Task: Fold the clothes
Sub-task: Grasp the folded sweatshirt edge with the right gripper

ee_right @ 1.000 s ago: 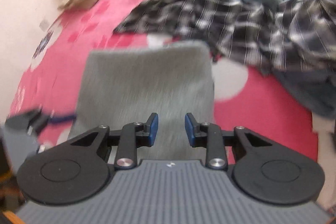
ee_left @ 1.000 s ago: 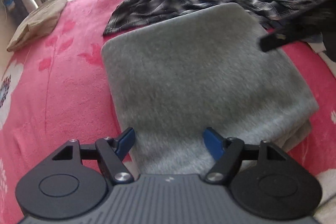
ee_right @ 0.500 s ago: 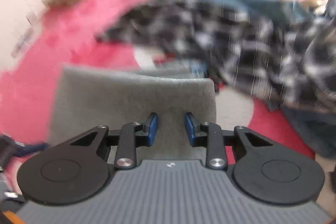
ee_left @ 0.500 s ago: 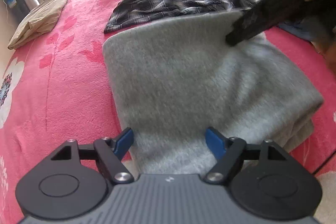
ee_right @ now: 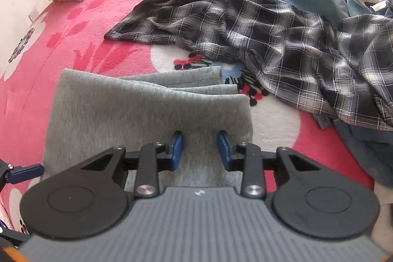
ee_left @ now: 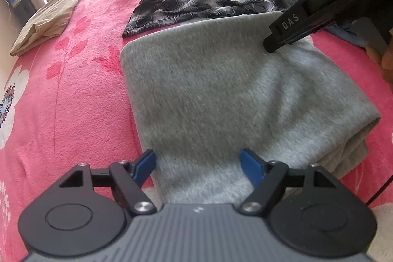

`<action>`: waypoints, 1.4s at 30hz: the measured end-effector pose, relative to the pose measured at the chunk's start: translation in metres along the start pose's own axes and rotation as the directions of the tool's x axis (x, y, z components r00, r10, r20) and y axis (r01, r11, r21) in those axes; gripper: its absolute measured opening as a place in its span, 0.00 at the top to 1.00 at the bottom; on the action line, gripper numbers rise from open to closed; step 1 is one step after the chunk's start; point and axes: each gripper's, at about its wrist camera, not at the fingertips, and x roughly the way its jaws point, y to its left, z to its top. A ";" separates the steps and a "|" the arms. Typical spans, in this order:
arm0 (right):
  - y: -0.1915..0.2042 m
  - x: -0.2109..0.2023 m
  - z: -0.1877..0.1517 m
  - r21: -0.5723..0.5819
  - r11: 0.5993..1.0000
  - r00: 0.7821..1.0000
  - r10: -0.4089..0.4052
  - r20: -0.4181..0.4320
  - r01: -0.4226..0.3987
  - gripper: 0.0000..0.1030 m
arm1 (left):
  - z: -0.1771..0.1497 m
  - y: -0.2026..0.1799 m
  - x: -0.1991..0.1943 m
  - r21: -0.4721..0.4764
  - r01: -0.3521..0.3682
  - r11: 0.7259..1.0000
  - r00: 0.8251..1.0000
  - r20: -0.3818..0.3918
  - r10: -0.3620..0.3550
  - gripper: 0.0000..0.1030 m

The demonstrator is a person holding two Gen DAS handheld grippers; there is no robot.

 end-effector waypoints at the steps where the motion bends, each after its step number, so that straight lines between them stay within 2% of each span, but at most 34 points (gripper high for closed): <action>1: 0.000 0.000 0.000 0.001 1.000 1.000 0.000 0.001 0.000 0.71 | 0.000 0.000 0.000 0.000 0.000 1.000 1.000 0.000 0.000 0.24; 13: 0.000 -0.001 -0.005 0.001 1.000 1.000 0.004 0.023 -0.004 0.68 | -0.001 0.000 0.001 0.002 -0.006 1.000 1.000 0.005 0.006 0.24; 15: 0.002 -0.001 -0.008 -0.005 1.000 0.999 0.012 0.031 -0.012 0.60 | -0.001 0.001 0.001 0.001 -0.004 1.000 1.000 0.007 0.004 0.24; 17: 0.008 0.000 -0.010 -0.037 0.999 0.999 0.015 0.031 -0.014 0.42 | -0.001 0.001 0.001 0.004 -0.005 1.000 1.000 0.008 0.005 0.23; 20: 0.020 0.000 -0.015 -0.090 0.996 0.999 -0.017 0.039 0.020 0.35 | -0.002 0.001 0.001 0.011 -0.006 1.000 1.000 0.012 0.006 0.23; 21: 0.018 -0.001 -0.016 -0.071 0.997 0.999 0.001 0.043 0.002 0.34 | -0.002 0.001 0.001 0.012 -0.004 1.000 1.000 0.013 0.004 0.23; 22: 0.016 -0.003 -0.017 -0.050 0.999 0.999 0.022 0.047 -0.019 0.28 | -0.002 0.001 0.001 0.014 -0.003 1.000 1.000 0.016 0.002 0.23; 23: 0.014 -0.005 -0.018 -0.030 0.999 0.998 0.042 0.052 -0.040 0.16 | -0.002 0.001 0.001 0.016 -0.001 1.000 1.000 0.018 0.001 0.23; 25: 0.011 -0.009 -0.022 0.002 0.997 0.995 0.082 0.063 -0.082 0.09 | -0.003 0.002 0.001 0.020 0.000 1.000 1.000 0.022 -0.001 0.22; 29: 0.008 -0.039 -0.047 0.032 0.997 0.986 0.071 0.149 -0.076 0.08 | -0.004 0.005 0.001 0.017 0.014 1.000 0.999 0.028 -0.014 0.22; 33: -0.027 -0.069 -0.079 0.232 0.966 0.974 0.065 0.219 -0.117 0.01 | -0.006 0.009 -0.001 0.013 0.032 0.999 0.998 0.047 -0.033 0.21; 37: -0.059 -0.080 -0.104 0.384 0.919 0.980 0.008 0.200 -0.086 0.01 | -0.010 0.022 -0.012 -0.034 0.045 0.998 0.995 0.096 -0.042 0.21; 40: -0.071 -0.074 -0.114 0.395 0.913 0.986 0.035 0.163 -0.097 0.01 | -0.011 0.042 -0.019 -0.123 0.061 0.991 0.991 0.127 -0.045 0.21; 42: -0.074 -0.065 -0.116 0.376 0.917 0.988 0.091 0.125 -0.133 0.01 | -0.011 0.057 -0.021 -0.194 0.077 0.978 0.989 0.142 -0.050 0.19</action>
